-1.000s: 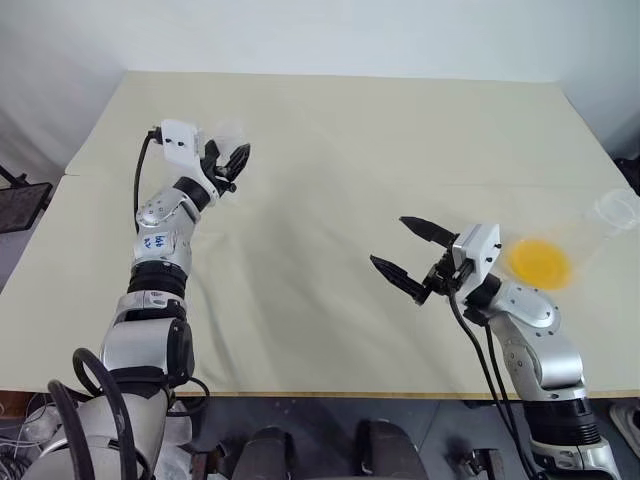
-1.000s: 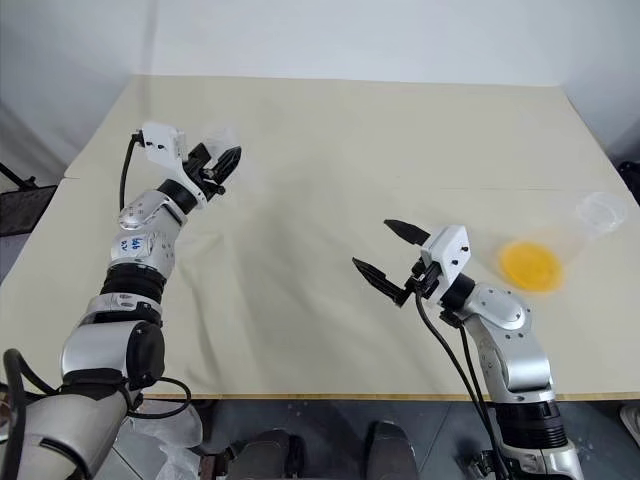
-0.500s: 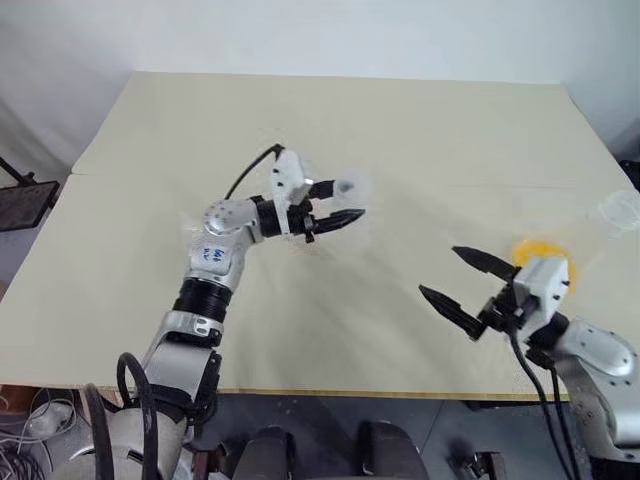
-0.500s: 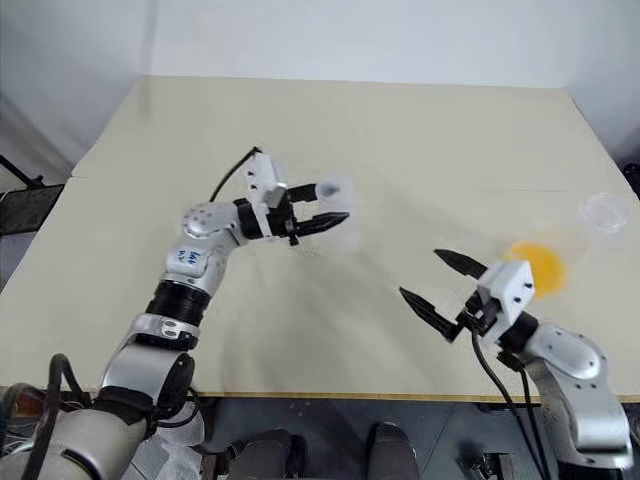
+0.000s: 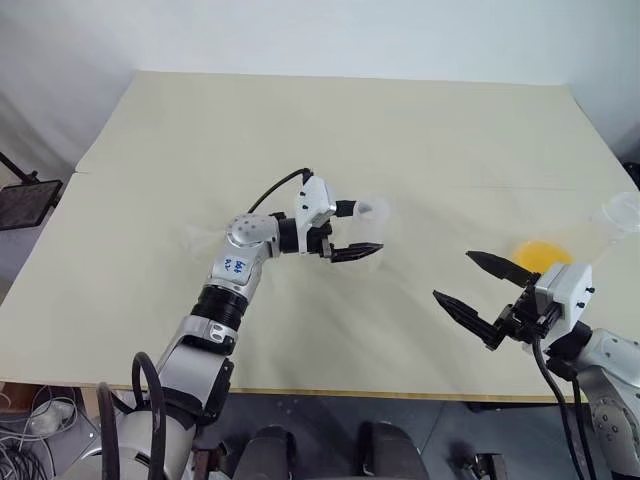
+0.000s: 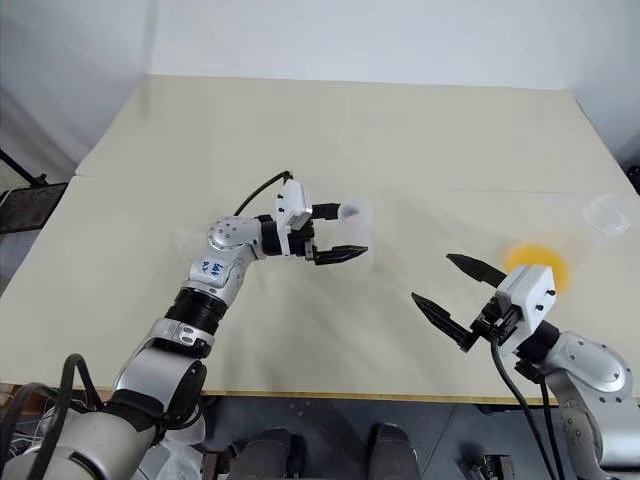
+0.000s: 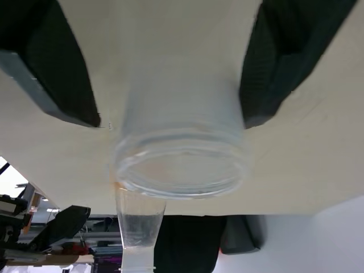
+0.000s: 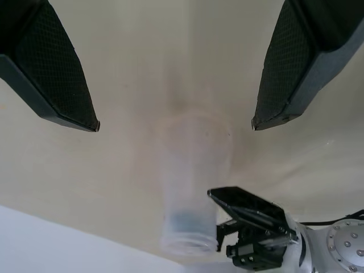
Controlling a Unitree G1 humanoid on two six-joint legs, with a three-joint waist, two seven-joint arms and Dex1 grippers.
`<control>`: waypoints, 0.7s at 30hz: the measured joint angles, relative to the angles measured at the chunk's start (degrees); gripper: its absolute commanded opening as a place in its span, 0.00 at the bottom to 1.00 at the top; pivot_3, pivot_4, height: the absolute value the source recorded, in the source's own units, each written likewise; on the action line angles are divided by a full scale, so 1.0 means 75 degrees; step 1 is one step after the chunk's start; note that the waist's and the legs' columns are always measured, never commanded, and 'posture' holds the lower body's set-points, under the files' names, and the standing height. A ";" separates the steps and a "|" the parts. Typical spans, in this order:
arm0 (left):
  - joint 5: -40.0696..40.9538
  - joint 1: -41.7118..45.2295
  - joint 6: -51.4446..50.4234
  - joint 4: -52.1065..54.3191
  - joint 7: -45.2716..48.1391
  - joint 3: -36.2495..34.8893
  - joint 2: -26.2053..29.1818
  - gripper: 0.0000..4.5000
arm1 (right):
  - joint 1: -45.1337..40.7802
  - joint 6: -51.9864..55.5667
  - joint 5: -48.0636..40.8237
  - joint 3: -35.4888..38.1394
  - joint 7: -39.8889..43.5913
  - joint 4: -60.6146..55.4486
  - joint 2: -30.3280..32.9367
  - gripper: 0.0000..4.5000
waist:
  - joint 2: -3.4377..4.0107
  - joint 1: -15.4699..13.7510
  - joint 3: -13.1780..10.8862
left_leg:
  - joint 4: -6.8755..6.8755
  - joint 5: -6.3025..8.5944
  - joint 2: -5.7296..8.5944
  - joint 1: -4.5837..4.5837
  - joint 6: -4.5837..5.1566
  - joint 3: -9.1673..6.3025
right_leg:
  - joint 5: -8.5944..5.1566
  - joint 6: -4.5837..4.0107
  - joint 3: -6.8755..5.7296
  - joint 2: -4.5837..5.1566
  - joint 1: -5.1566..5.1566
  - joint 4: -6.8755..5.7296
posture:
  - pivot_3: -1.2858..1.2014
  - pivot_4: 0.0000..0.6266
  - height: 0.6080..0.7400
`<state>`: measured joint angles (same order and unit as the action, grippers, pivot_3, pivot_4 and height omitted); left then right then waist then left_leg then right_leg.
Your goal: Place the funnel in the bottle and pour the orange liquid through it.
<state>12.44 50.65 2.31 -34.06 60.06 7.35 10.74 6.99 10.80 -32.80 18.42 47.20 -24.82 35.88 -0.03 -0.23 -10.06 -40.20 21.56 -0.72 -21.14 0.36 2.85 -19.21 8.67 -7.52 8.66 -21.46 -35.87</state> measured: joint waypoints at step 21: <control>0.0388 -0.0103 -0.0777 0.0532 0.0281 -0.0611 0.0751 1.00 | -0.0773 0.0212 -0.0001 -0.0310 0.0477 0.0373 0.0108 1.00 | 0.0000 0.0006 0.0000 | -0.0003 0.0000 0.0000 -0.0002 0.0000 -0.0008 | 0.0000 0.0000 -0.0003 0.0000 0.0001 -0.0002 | 0.52 0.24 1.00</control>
<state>15.35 49.88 -3.51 -30.07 62.17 2.77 16.38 1.19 12.39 -32.81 16.09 50.78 -22.03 36.69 -0.03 -0.19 -10.06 -40.22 21.56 -0.72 -21.16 0.36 2.78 -19.21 8.67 -7.54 8.66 -21.45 -35.89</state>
